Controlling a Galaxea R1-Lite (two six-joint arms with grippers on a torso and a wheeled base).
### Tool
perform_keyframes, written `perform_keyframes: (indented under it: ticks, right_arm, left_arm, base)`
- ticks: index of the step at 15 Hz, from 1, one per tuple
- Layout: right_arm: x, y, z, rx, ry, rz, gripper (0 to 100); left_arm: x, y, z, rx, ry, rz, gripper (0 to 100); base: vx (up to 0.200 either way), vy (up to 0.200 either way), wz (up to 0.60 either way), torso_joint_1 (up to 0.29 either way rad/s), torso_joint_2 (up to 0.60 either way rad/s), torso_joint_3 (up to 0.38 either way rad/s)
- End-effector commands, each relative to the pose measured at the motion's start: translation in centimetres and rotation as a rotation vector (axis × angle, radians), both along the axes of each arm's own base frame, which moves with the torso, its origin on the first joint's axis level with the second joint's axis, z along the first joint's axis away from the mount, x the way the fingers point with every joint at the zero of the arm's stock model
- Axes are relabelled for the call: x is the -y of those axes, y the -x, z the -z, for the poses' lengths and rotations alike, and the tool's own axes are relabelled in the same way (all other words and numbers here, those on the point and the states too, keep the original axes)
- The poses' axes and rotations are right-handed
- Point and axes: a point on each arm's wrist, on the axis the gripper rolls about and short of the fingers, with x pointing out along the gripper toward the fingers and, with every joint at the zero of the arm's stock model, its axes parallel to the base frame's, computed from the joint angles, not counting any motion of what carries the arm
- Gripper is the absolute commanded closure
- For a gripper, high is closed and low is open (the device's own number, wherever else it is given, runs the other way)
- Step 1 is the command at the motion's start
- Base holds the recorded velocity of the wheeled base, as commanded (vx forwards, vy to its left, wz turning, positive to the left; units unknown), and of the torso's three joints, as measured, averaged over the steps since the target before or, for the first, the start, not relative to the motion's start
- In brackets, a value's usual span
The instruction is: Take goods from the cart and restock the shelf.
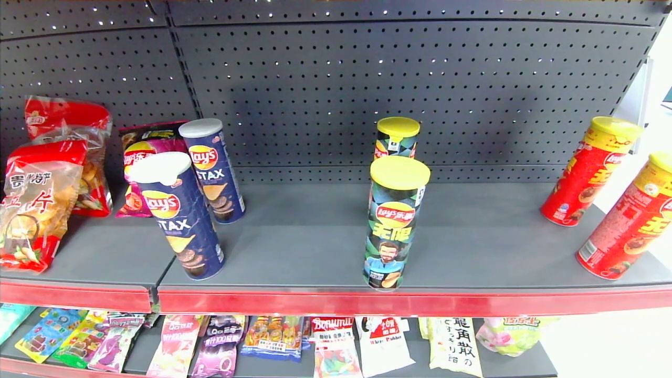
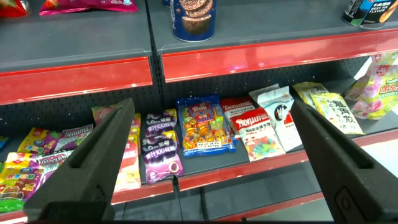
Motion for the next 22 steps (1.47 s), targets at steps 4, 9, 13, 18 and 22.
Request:
perform_keyframes:
  ticks: [4,9,13,18,22]
  right_arm:
    - [0.0,-0.02,0.0,-0.002,0.002,0.0,0]
    - [0.0,-0.02,0.0,-0.002,0.002,0.0,0]
    - [0.0,-0.02,0.0,-0.002,0.002,0.0,0]
    - [0.0,-0.02,0.0,-0.002,0.002,0.0,0]
    - [0.0,-0.02,0.0,-0.002,0.002,0.0,0]
  left_arm:
    - [0.0,-0.01,-0.01,-0.001,-0.001,0.0,0]
    - [0.0,-0.01,-0.01,-0.001,-0.001,0.0,0]
    - [0.0,-0.01,-0.01,-0.001,-0.001,0.0,0]
    - [0.0,-0.02,0.03,-0.003,0.0,0.0,0]
    - [0.0,-0.01,-0.01,-0.002,0.001,0.0,0]
  base:
    - [0.0,0.0,0.0,0.0,0.0,0.0]
    - [0.0,0.0,0.0,0.0,0.0,0.0]
    - [0.0,0.0,0.0,0.0,0.0,0.0]
    - [0.0,0.0,0.0,0.0,0.0,0.0]
    - [0.0,0.0,0.0,0.0,0.0,0.0]
